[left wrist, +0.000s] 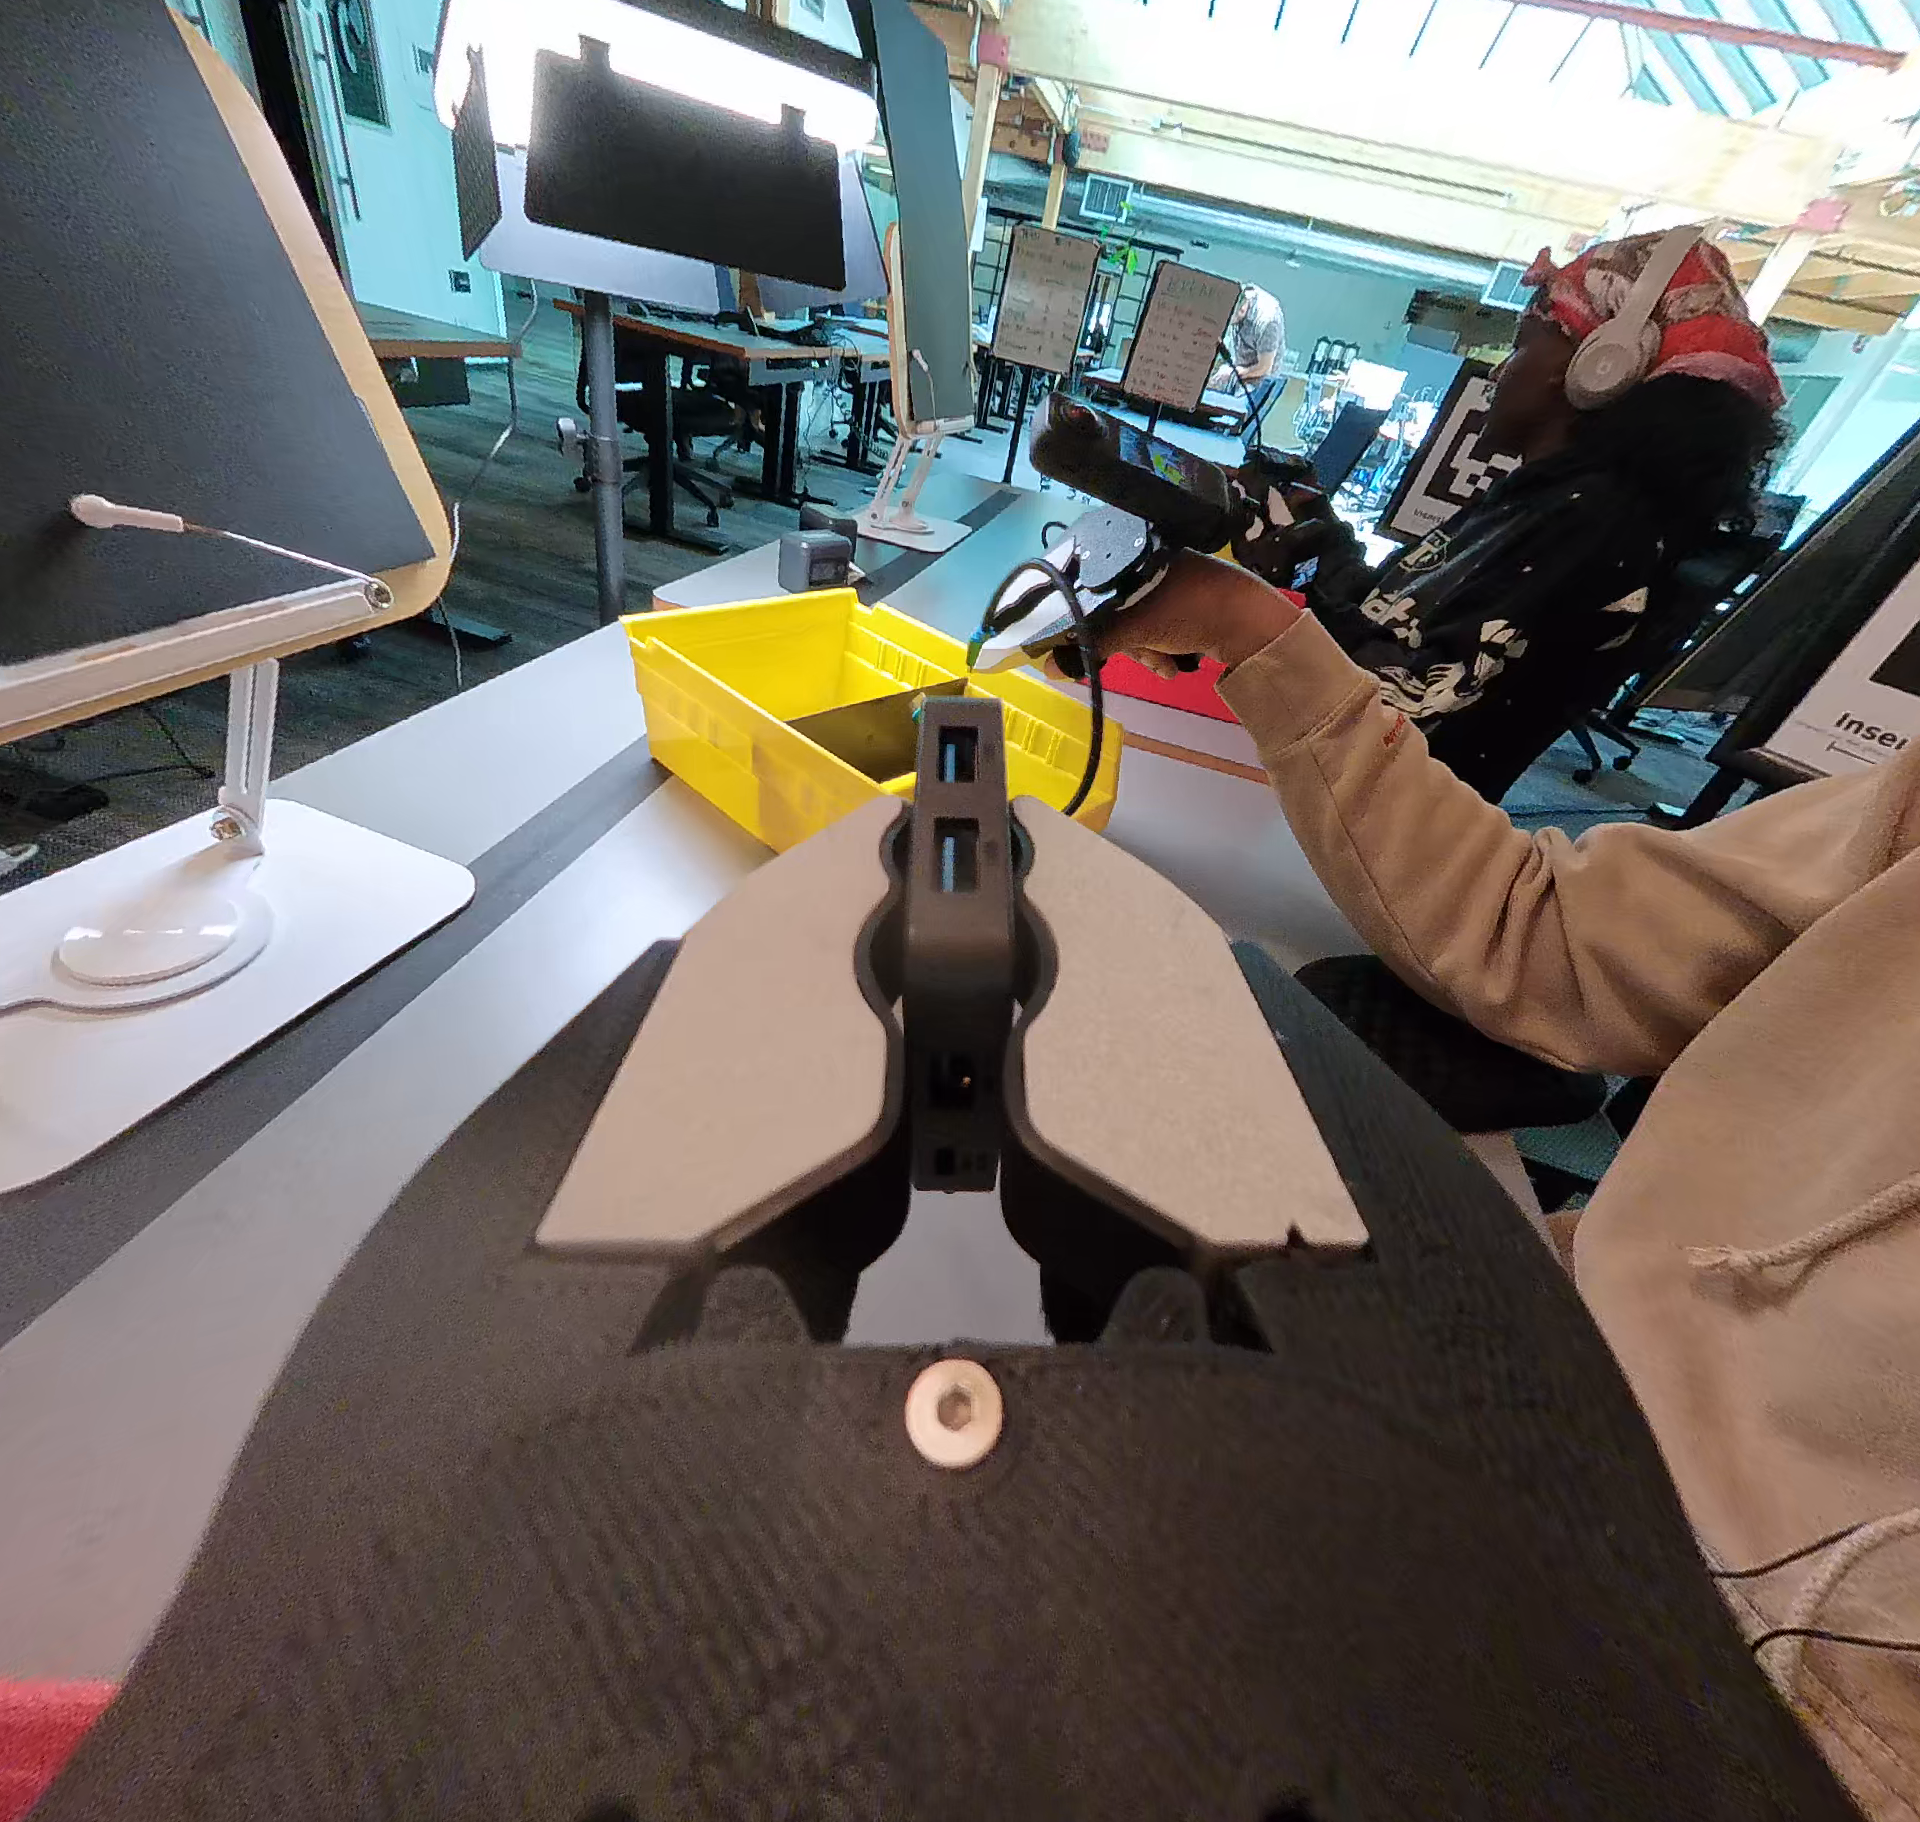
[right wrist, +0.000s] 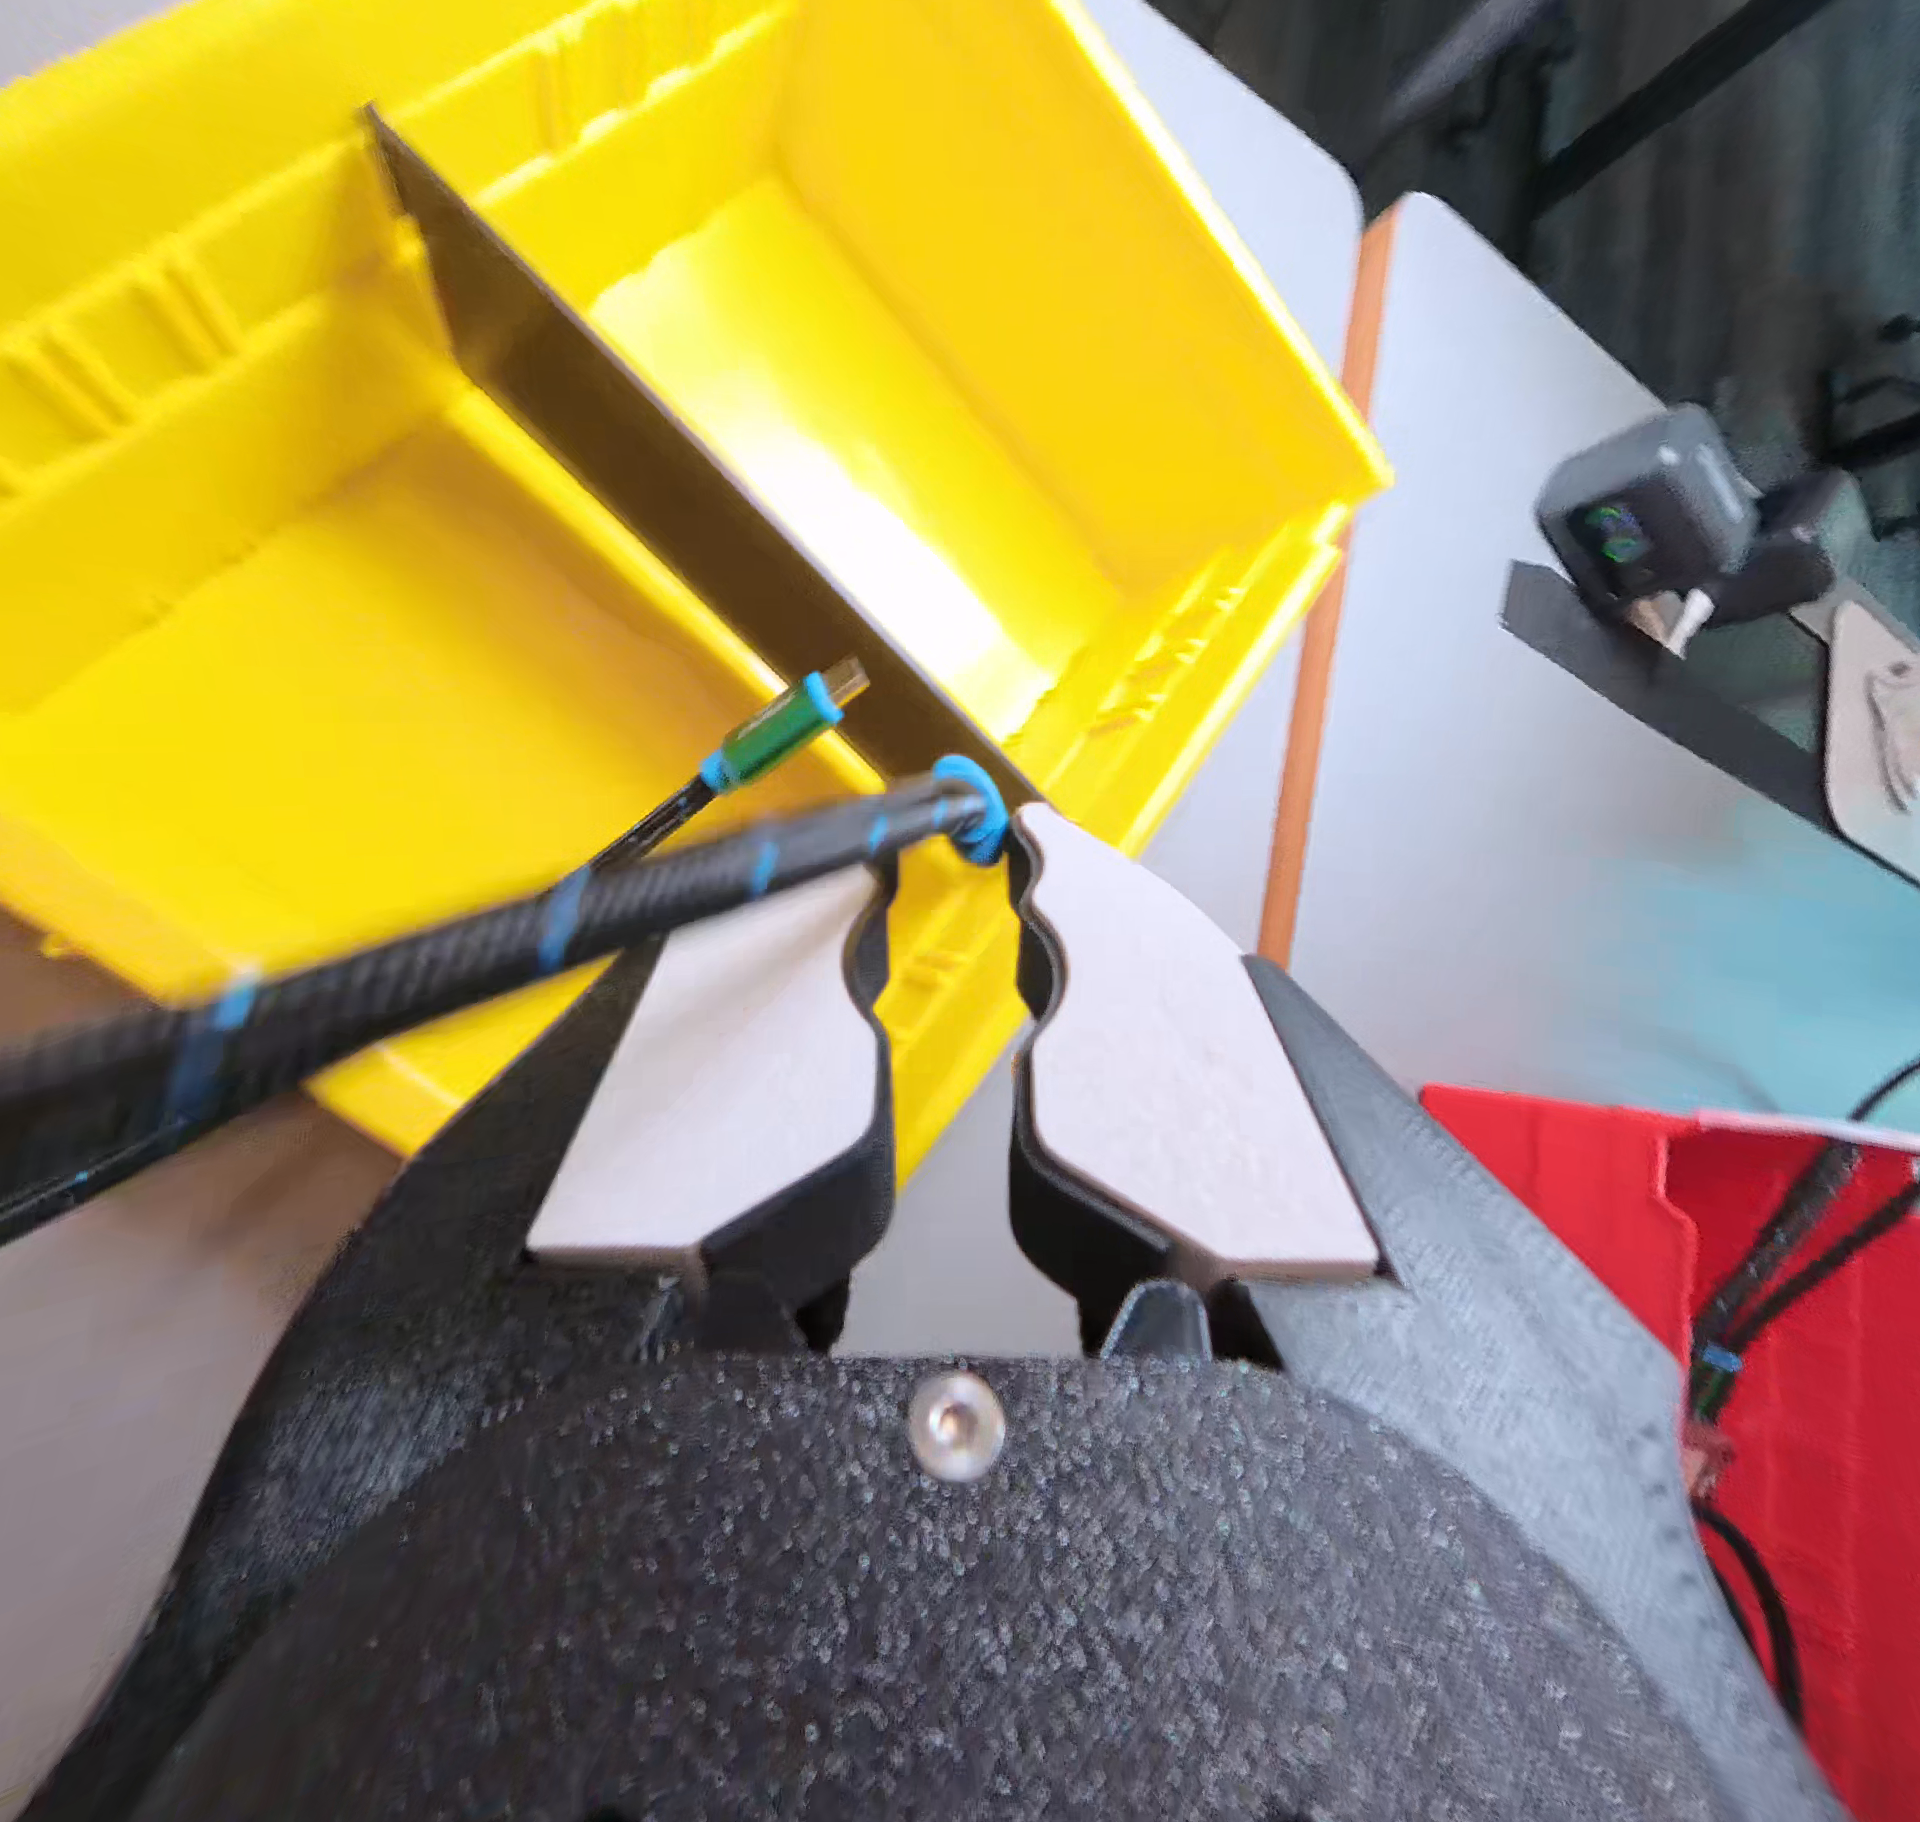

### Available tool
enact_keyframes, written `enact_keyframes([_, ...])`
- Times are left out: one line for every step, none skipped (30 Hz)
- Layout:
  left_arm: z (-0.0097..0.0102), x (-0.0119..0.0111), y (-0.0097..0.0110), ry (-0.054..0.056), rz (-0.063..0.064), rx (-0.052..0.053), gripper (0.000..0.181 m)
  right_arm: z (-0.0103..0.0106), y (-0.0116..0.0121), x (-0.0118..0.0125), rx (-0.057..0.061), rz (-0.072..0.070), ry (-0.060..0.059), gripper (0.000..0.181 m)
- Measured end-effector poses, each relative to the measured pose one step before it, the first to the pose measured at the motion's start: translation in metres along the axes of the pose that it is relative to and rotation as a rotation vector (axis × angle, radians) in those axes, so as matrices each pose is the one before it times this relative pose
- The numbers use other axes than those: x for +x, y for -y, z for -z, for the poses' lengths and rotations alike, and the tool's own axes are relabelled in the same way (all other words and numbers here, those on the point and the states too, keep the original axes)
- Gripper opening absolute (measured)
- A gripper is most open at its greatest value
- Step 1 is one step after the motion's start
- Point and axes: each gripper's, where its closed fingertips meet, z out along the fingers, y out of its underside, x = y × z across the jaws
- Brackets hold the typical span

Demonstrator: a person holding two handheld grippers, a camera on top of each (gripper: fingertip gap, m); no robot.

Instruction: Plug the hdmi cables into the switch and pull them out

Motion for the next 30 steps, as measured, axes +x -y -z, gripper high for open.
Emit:
enact_keyframes([-0.00161, -0.00070, -0.00201, 0.0013, 0.0012, -0.0082, 0.014, -0.00280, 0.00162, -0.00840, -0.0081, 0.0350, 0.0187, 0.027])
enact_keyframes([-0.00150, -0.00065, -0.00219, 0.0013, 0.0017, -0.0081, 0.014, -0.00255, 0.00212, -0.00543, -0.0008, 0.0285, 0.0066, 0.031])
enact_keyframes([-0.00130, -0.00068, -0.00228, 0.0002, 0.0016, -0.0092, 0.014, -0.00182, 0.00232, -0.00463, 0.0064, 0.0160, 0.0136, 0.035])
enact_keyframes([-0.00126, -0.00059, -0.00208, 0.0000, 0.0009, -0.0091, 0.014, -0.00059, 0.00272, -0.00319, 0.0135, 0.0041, 0.0171, 0.036])
enact_keyframes([-0.00103, -0.00062, -0.00178, 0.0005, 0.0002, -0.0075, 0.014, 0.00082, 0.00399, -0.00243, 0.0272, -0.0076, 0.0213, 0.038])
enact_keyframes([-0.00096, -0.00038, -0.00141, 0.0000, 0.0004, -0.0059, 0.014, 0.00212, 0.00417, -0.00186, 0.0307, -0.0185, 0.0256, 0.039])
enact_keyframes([-0.00104, -0.00020, -0.00137, -0.0013, 0.0008, -0.0049, 0.014, 0.00279, 0.00373, -0.00002, 0.0275, -0.0208, 0.0157, 0.040])
enact_keyframes([-0.00102, -0.00026, -0.00119, -0.0013, 0.0013, -0.0045, 0.014, 0.00342, 0.00392, 0.00277, 0.0289, -0.0157, -0.0040, 0.040])
enact_keyframes([-0.00116, -0.00017, -0.00132, -0.0009, 0.0014, -0.0046, 0.014, 0.00418, 0.00550, 0.00352, 0.0372, -0.0095, -0.0134, 0.040])
enact_keyframes([-0.00133, -0.00020, -0.00123, -0.0002, 0.0008, -0.0047, 0.014, 0.00471, 0.00793, 0.00058, 0.0499, -0.0092, 0.0014, 0.040])
enact_keyframes([-0.00146, -0.00014, -0.00111, 0.0011, 0.0000, -0.0043, 0.014, 0.00538, 0.01048, -0.00212, 0.0604, -0.0159, 0.0164, 0.039])
enact_keyframes([-0.00159, -0.00004, -0.00090, 0.0013, -0.0011, -0.0041, 0.014, 0.00589, 0.01304, -0.00404, 0.0716, -0.0152, 0.0234, 0.038])
enact_keyframes([-0.00162, 0.00047, -0.00085, 0.0004, -0.0021, -0.0038, 0.014, 0.00637, 0.01537, -0.00733, 0.0825, -0.0107, 0.0358, 0.038])
enact_keyframes([-0.00167, 0.00083, -0.00042, -0.0002, -0.0032, -0.0023, 0.014, 0.00601, 0.01706, -0.01172, 0.0890, -0.0084, 0.0549, 0.038])
enact_keyframes([-0.00163, 0.00128, -0.00015, -0.0022, -0.0036, -0.0015, 0.014, 0.00475, 0.01773, -0.01547, 0.0899, -0.0033, 0.0674, 0.037])
enact_keyframes([-0.00185, 0.00181, -0.00029, -0.0055, -0.0027, -0.0028, 0.014, 0.00282, 0.01732, -0.01803, 0.0844, 0.0002, 0.0741, 0.037])
enact_keyframes([-0.00199, 0.00213, -0.00048, -0.0064, -0.0027, -0.0042, 0.014, 0.00043, 0.01512, -0.02095, 0.0709, 0.0004, 0.0844, 0.037])
enact_keyframes([-0.00213, 0.00203, -0.00067, -0.0059, -0.0038, -0.0050, 0.014, -0.00250, 0.01250, -0.02329, 0.0542, -0.0022, 0.0949, 0.037])
enact_keyframes([-0.00226, 0.00234, -0.00082, -0.0065, -0.0046, -0.0061, 0.014, -0.00497, 0.00926, -0.02381, 0.0362, 0.0049, 0.0946, 0.037])
enact_keyframes([-0.00236, 0.00258, -0.00091, -0.0075, -0.0050, -0.0069, 0.014, -0.00718, 0.00655, -0.02125, 0.0250, 0.0137, 0.0763, 0.037])
enact_keyframes([-0.00249, 0.00284, -0.00086, -0.0084, -0.0063, -0.0082, 0.014, -0.00862, 0.00416, -0.02001, 0.0155, 0.0215, 0.0673, 0.036])
enact_keyframes([-0.00240, 0.00287, -0.00088, -0.0079, -0.0082, -0.0082, 0.014, -0.00958, 0.00084, -0.01852, -0.0039, 0.0272, 0.0612, 0.037])
enact_keyframes([-0.00215, 0.00285, -0.00063, -0.0072, -0.0100, -0.0075, 0.014, -0.00966, -0.00150, -0.01429, -0.0181, 0.0310, 0.0386, 0.037])
enact_keyframes([-0.00176, 0.00259, -0.00047, -0.0056, -0.0113, -0.0069, 0.014, -0.00802, -0.00367, -0.00820, -0.0338, 0.0408, 0.0091, 0.037])
enact_keyframes([-0.00130, 0.00223, -0.00019, -0.0038, -0.0119, -0.0061, 0.014, -0.00453, -0.00544, -0.00101, -0.0418, 0.0354, -0.0200, 0.036])
enact_keyframes([-0.00057, 0.00160, 0.00028, -0.0013, -0.0110, -0.0045, 0.014, -0.00087, -0.00781, 0.00667, -0.0522, 0.0086, -0.0414, 0.034])
enact_keyframes([-0.00007, 0.00123, 0.00105, 0.0013, -0.0079, -0.0004, 0.014, 0.00233, -0.00969, 0.01488, -0.0501, -0.0159, -0.0659, 0.031])
enact_keyframes([0.00036, 0.00105, 0.00208, 0.0004, -0.0042, 0.0048, 0.014, 0.00394, -0.01299, 0.02343, -0.0508, -0.0246, -0.0965, 0.028])
enact_keyframes([0.00053, 0.00144, 0.00250, -0.0026, -0.0030, 0.0067, 0.014, 0.00295, -0.01844, 0.02819, -0.0695, -0.0225, -0.1120, 0.028])
enact_keyframes([0.00078, 0.00150, 0.00234, -0.0021, -0.0046, 0.0058, 0.014, 0.00012, -0.02413, 0.02702, -0.0973, -0.0247, -0.1002, 0.028])
